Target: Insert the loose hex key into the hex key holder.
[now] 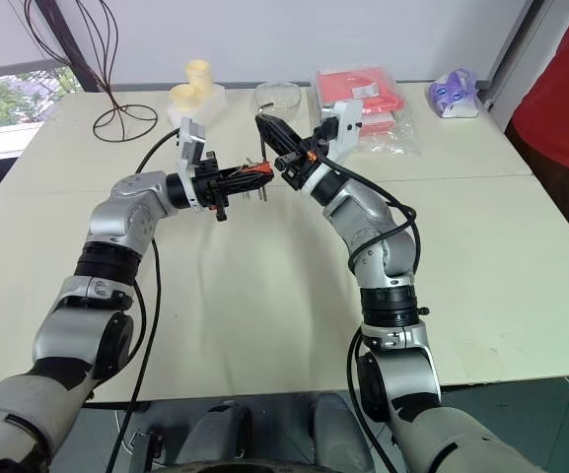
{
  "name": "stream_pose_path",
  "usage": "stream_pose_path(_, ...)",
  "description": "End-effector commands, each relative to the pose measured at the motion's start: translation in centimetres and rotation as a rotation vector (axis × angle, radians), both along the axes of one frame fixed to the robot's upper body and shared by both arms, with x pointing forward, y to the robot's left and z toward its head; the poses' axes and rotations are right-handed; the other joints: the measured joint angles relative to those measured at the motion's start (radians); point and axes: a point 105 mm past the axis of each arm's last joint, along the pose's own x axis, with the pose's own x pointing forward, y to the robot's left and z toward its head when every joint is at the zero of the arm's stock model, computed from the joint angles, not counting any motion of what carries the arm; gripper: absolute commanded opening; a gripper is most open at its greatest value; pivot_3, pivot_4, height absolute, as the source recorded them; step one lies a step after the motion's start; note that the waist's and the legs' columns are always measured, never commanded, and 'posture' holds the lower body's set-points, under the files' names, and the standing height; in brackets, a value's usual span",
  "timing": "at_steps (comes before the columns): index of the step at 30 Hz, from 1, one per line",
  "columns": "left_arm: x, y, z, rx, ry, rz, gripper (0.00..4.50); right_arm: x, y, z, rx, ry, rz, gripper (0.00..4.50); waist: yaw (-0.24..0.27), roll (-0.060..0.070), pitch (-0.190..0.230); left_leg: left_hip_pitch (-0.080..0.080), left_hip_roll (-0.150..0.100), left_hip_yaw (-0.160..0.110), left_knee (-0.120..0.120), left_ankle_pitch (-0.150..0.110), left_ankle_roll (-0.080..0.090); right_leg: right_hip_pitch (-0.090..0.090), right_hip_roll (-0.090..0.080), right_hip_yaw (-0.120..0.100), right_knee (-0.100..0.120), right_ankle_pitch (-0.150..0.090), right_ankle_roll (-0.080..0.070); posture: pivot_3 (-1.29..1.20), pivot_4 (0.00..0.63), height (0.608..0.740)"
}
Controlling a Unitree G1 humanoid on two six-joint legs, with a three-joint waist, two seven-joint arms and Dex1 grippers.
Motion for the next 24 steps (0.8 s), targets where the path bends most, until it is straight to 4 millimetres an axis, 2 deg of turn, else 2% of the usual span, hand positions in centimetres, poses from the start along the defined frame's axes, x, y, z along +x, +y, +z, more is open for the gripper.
stream_pose_path(1,-0.1,0.4,1.6,-0.023,-0.063,0.009,0.00,-0.3,0.0,0.8,0.015,-0.037,0.006,0.02,0.000,0.000,0.000,0.000,0.000,0.000,0.000,0.000,0.000,0.000,0.000,0.000,0.000,0.000,0.000,0.00,0.150,0.740)
stream_pose_path(7,0.0,0.1,1.3,-0.016,-0.063,0.007,0.00,-0.3,0.1,0.8,0.015,-0.035,0.008,0.02,0.000,0.000,0.000,0.000,0.000,0.000,0.000,0.000,0.000,0.000,0.000,0.000,0.000,0.000,0.000,0.00,0.150,0.740)
stream_pose_path(15,0.4,0.0,3.3,-0.095,-0.070,0.021,0.00,-0.5,0.1,0.3,0.008,-0.025,0.011,0.02,0.000,0.000,0.000,0.000,0.000,0.000,0.000,0.000,0.000,0.000,0.000,0.000,0.000,0.000,0.000,0.00,0.150,0.740)
stream_pose_path(24,0.1,0.1,3.7,-0.092,-0.080,0.009,0.00,-0.2,0.1,-0.9,-0.033,-0.014,0.001,0.02,0.000,0.000,0.000,0.000,0.000,0.000,0.000,0.000,0.000,0.000,0.000,0.000,0.000,0.000,0.000,0.00,0.150,0.740)
